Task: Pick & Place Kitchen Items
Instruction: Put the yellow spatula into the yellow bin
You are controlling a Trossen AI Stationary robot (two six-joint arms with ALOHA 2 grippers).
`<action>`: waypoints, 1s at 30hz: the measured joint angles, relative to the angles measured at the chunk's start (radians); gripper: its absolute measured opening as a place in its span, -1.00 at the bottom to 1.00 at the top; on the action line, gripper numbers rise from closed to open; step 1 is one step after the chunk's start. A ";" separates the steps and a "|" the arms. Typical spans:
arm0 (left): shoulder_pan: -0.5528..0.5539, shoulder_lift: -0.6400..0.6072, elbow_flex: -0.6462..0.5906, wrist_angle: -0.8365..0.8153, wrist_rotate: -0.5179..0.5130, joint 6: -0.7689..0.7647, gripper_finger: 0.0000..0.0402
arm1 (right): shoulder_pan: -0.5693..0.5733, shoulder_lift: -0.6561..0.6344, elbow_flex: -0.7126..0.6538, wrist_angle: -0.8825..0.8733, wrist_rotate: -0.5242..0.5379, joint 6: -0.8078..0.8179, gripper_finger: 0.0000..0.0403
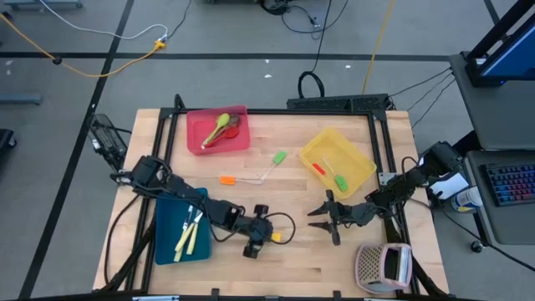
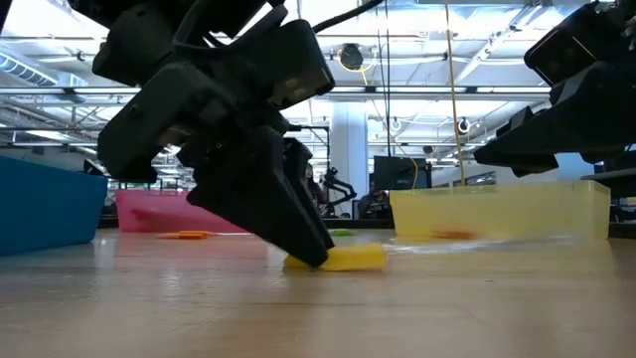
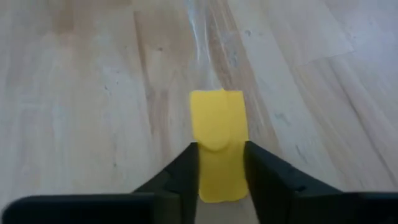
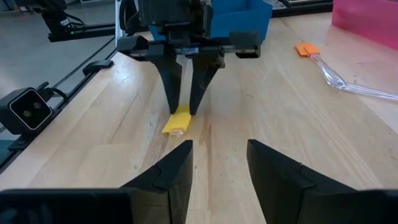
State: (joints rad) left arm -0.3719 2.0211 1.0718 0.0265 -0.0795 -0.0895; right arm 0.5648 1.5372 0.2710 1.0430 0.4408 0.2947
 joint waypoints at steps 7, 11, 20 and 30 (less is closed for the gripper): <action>0.012 0.001 -0.001 0.010 -0.033 -0.053 -0.80 | 0.000 0.000 0.000 0.000 0.001 0.000 -0.29; 0.013 0.002 -0.002 0.031 -0.047 -0.044 -0.95 | 0.000 0.000 0.000 0.000 0.001 0.000 -0.29; 0.010 -0.003 -0.004 0.107 -0.079 -0.044 -0.98 | 0.000 0.000 0.000 0.000 0.000 0.000 -0.29; 0.010 -0.023 -0.006 0.112 -0.086 -0.027 -0.96 | 0.000 0.000 0.000 -0.002 0.000 0.000 -0.29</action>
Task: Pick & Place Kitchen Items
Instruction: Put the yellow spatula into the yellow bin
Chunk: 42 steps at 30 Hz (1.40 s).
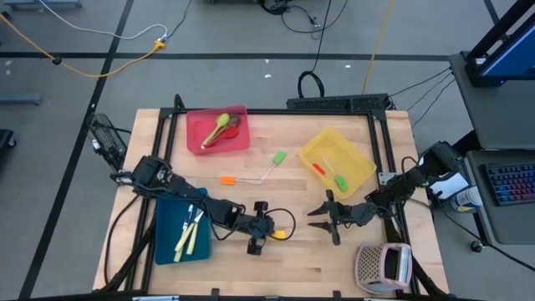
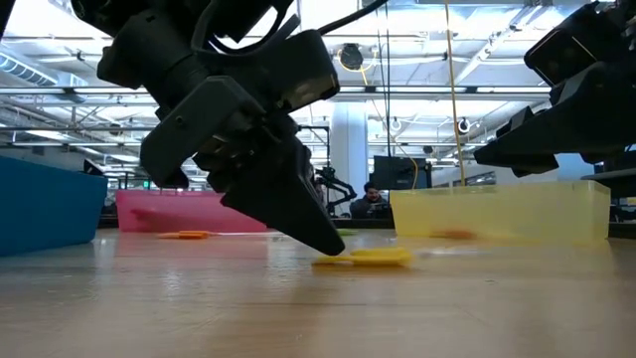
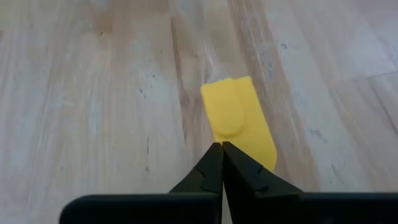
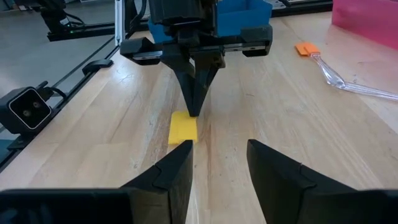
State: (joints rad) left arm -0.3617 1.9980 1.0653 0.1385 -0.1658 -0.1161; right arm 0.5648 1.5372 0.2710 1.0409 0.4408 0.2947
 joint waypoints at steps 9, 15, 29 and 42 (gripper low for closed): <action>-0.031 -0.002 0.002 0.040 -0.009 0.013 -0.61 | 0.000 0.000 0.000 -0.002 0.000 0.000 -0.29; -0.103 -0.002 0.002 0.038 -0.216 0.030 -0.17 | 0.000 0.000 0.000 -0.003 0.000 0.000 -0.29; -0.125 0.086 0.006 0.081 -0.333 0.027 0.22 | 0.000 0.000 0.000 0.001 0.000 0.000 -0.29; -0.040 0.086 0.008 0.001 -0.140 -0.059 -0.42 | 0.000 0.000 0.000 0.001 -0.001 0.000 -0.29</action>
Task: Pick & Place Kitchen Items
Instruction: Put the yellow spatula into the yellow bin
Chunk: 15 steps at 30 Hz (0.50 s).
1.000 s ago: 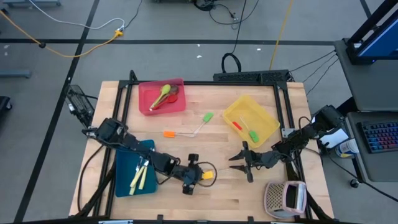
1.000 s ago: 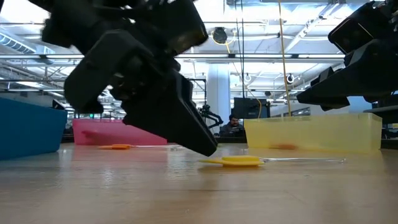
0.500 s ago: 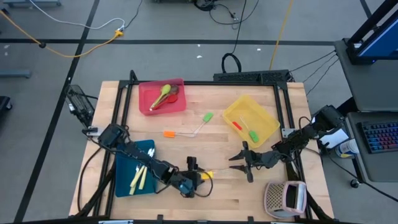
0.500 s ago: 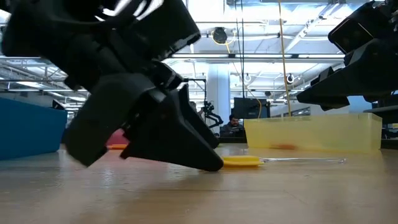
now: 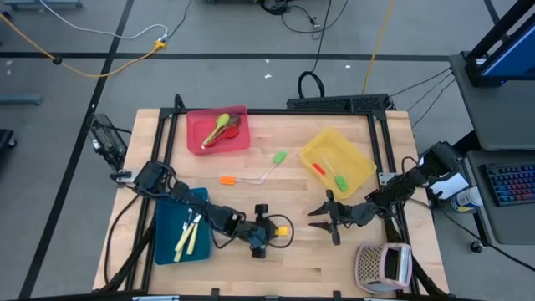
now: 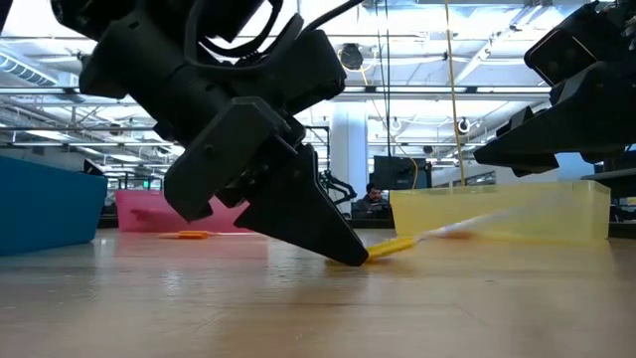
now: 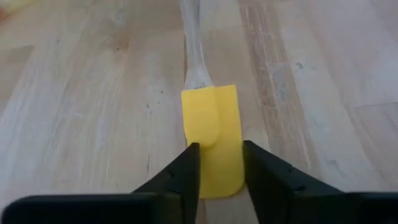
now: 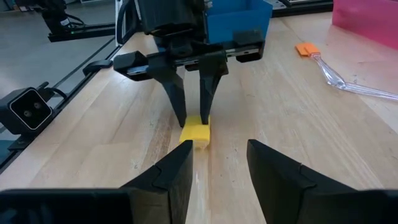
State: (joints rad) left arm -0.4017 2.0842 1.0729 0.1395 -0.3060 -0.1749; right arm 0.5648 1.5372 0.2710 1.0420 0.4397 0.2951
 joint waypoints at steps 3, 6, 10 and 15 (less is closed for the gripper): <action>0.002 0.000 0.000 -0.006 0.017 -0.003 -0.55 | 0.000 0.000 0.000 0.000 0.000 0.000 -0.29; 0.002 0.000 0.000 -0.007 0.019 0.000 -0.69 | 0.000 0.000 0.000 0.000 0.000 0.000 -0.29; 0.004 0.000 -0.001 -0.007 0.022 -0.002 -0.86 | 0.000 0.000 0.000 0.000 0.000 0.000 -0.29; 0.007 0.001 -0.002 0.000 0.017 -0.001 -0.98 | 0.000 0.000 0.000 0.000 0.000 0.000 -0.29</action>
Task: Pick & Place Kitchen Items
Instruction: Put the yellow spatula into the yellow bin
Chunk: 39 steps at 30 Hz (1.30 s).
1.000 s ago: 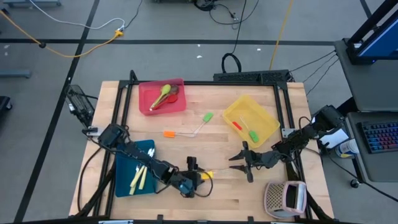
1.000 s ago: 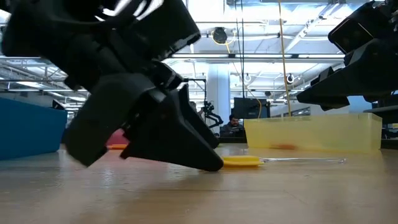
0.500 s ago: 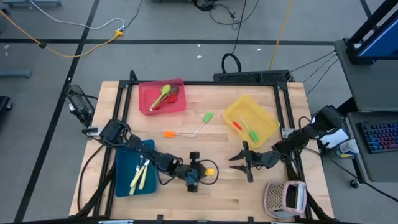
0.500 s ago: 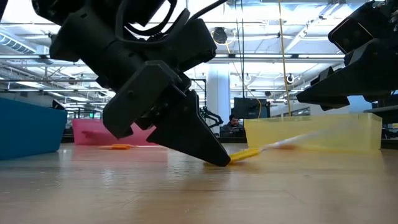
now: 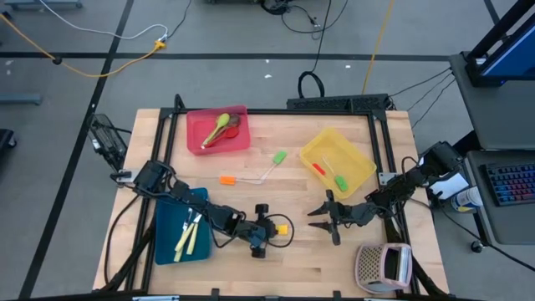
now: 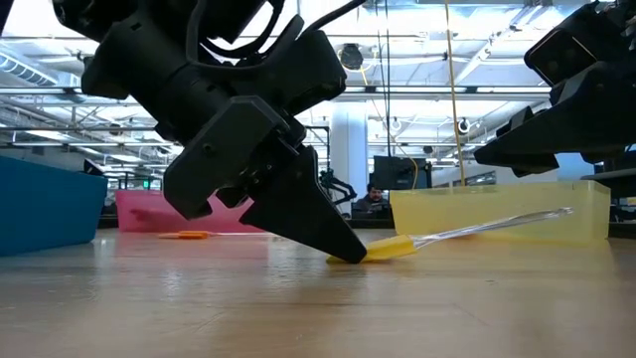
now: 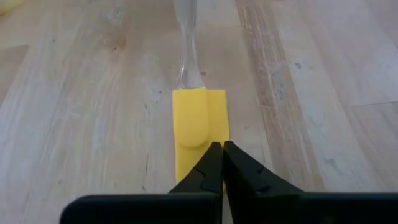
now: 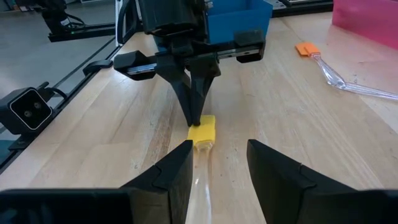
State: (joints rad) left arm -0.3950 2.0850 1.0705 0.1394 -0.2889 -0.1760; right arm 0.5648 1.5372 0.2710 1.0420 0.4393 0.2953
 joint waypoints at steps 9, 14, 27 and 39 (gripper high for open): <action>-0.002 -0.009 -0.003 0.038 -0.008 0.015 -0.98 | 0.000 0.000 0.000 0.000 0.000 0.000 -0.29; 0.000 -0.052 -0.006 0.057 -0.010 0.016 -0.99 | 0.000 0.000 0.000 0.000 0.000 0.000 -0.29; 0.021 -0.179 -0.004 0.042 -0.026 -0.072 -0.99 | 0.000 0.001 0.031 0.059 -0.006 -0.178 -0.29; 0.026 -0.182 -0.004 0.064 -0.017 -0.122 -0.99 | -0.002 0.001 0.127 -0.181 -0.017 -0.224 -0.29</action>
State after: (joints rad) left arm -0.3691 1.9030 1.0669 0.2033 -0.3061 -0.2981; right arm 0.5629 1.5379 0.3979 0.8615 0.4223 0.0714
